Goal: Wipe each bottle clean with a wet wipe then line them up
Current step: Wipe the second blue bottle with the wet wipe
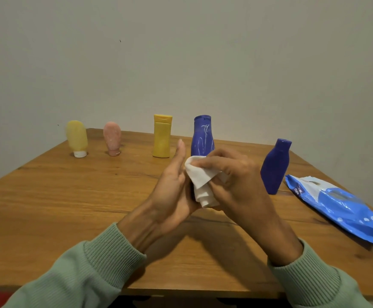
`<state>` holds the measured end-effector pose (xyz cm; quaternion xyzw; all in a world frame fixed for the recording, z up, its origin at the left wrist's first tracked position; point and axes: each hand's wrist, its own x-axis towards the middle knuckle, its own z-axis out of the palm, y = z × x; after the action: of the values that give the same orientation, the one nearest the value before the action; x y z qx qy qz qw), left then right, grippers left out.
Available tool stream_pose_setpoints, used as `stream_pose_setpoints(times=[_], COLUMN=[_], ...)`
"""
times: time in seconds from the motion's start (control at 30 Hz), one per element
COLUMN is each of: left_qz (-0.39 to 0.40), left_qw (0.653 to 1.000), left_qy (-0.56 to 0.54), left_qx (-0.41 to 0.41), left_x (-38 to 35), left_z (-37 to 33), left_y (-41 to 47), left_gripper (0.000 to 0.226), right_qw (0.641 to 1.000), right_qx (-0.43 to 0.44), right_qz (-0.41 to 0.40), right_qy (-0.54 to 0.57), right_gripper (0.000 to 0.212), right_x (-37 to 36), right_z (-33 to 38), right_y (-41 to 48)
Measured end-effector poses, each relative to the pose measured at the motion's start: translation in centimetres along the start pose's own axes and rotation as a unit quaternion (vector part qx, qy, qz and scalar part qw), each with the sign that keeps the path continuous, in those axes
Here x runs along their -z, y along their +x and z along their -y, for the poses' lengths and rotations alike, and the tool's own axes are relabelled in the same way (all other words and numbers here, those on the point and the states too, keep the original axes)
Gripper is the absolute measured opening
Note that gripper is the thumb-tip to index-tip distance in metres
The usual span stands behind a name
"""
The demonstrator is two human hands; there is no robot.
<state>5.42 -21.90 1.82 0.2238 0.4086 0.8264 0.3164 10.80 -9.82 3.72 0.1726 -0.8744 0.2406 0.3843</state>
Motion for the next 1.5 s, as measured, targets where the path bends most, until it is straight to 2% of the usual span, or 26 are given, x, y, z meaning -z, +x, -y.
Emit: stream_pose_setpoints(times=[0.1, 0.17, 0.23, 0.33, 0.4, 0.5, 0.57, 0.63, 0.67, 0.8, 0.83, 0.87, 0.97, 1.0, 1.1, 1.17, 1.3, 1.4, 1.5], left_qz=[-0.003, 0.002, 0.014, 0.024, 0.028, 0.012, 0.000, -0.006, -0.005, 0.007, 0.009, 0.006, -0.012, -0.013, -0.011, -0.017, -0.053, -0.084, -0.091], left_qw=[1.000, 1.000, 1.000, 0.998, 0.998, 0.999, 1.000, 1.000, 1.000, 0.999, 0.999, 1.000, 1.000, 0.999, 0.999, 0.999, 0.998, 0.995, 0.994], left_qy=[-0.014, -0.008, 0.018, 0.059, 0.056, 0.044, 0.006, -0.016, -0.012, 0.035, 0.032, 0.025, -0.013, -0.024, -0.020, -0.015, -0.031, -0.046, -0.060], left_qx=[-0.004, -0.004, 0.002, 0.006, 0.015, 0.013, 0.017, 0.020, 0.019, 0.016, 0.016, 0.017, 0.016, 0.018, 0.023, 0.022, 0.025, 0.031, 0.028], left_x=[0.1, 0.3, 0.2, -0.2, -0.2, 0.2, 0.4, 0.6, 0.7, 0.6, 0.5, 0.4, 0.7, 0.8, 0.6, 0.4, 0.2, 0.5, 0.6], left_z=[-0.3, -0.4, -0.1, 0.7, 1.0, 0.8, 0.3, 0.0, 0.0, 0.5, 0.5, 0.5, 0.3, 0.2, 0.1, 0.1, -0.1, -0.1, -0.3], left_y=[0.0, 0.0, 0.0, -0.2, -0.1, 0.2, 0.3, 0.3, 0.2, 0.3, 0.3, 0.3, 0.3, 0.2, 0.2, 0.3, 0.3, 0.3, 0.4], left_gripper=[0.075, 0.073, 0.072, 0.067, 0.066, 0.069, 0.071, 0.071, 0.071, 0.072, 0.070, 0.069, 0.066, 0.066, 0.065, 0.059, 0.051, 0.056, 0.057], right_qw=[0.995, 0.990, 0.994, 1.000, 0.999, 0.997, 0.988, 0.981, 0.983, 0.997, 0.997, 0.996, 0.988, 0.988, 0.994, 0.991, 0.982, 0.973, 0.976], right_qx=[-0.010, -0.004, 0.003, 0.004, -0.008, -0.046, -0.042, -0.029, -0.027, -0.065, -0.073, -0.074, -0.067, -0.065, -0.084, -0.105, -0.134, -0.128, -0.107], right_qz=[0.101, 0.138, 0.109, -0.003, -0.032, 0.059, 0.147, 0.190, 0.181, 0.038, 0.025, 0.036, 0.133, 0.139, 0.047, 0.020, 0.104, 0.177, 0.175], right_qy=[0.005, 0.009, 0.017, 0.016, -0.004, 0.010, 0.007, -0.005, -0.004, 0.024, 0.025, 0.025, 0.032, 0.034, 0.057, 0.080, 0.078, 0.072, 0.069], right_gripper=[0.033, 0.034, 0.034, 0.035, 0.037, 0.036, 0.037, 0.038, 0.037, 0.034, 0.034, 0.033, 0.031, 0.031, 0.027, 0.023, 0.021, 0.020, 0.022], right_x=[0.7, 1.0, 1.1, 1.0, 1.1, 1.6, 1.9, 1.9, 1.8, 1.4, 1.5, 1.6, 1.8, 1.7, 1.5, 1.7, 2.1, 2.1, 1.7], right_z=[0.1, 0.0, -0.2, -0.7, -1.1, -0.6, -0.1, 0.1, 0.0, -0.8, -0.9, -1.0, -0.9, -0.9, -1.3, -1.4, -1.2, -0.7, -0.3], right_y=[0.3, 0.3, 0.3, 0.3, 0.4, 0.6, 0.6, 0.6, 0.6, 0.5, 0.5, 0.5, 0.6, 0.6, 0.7, 0.7, 0.7, 0.6, 0.4])
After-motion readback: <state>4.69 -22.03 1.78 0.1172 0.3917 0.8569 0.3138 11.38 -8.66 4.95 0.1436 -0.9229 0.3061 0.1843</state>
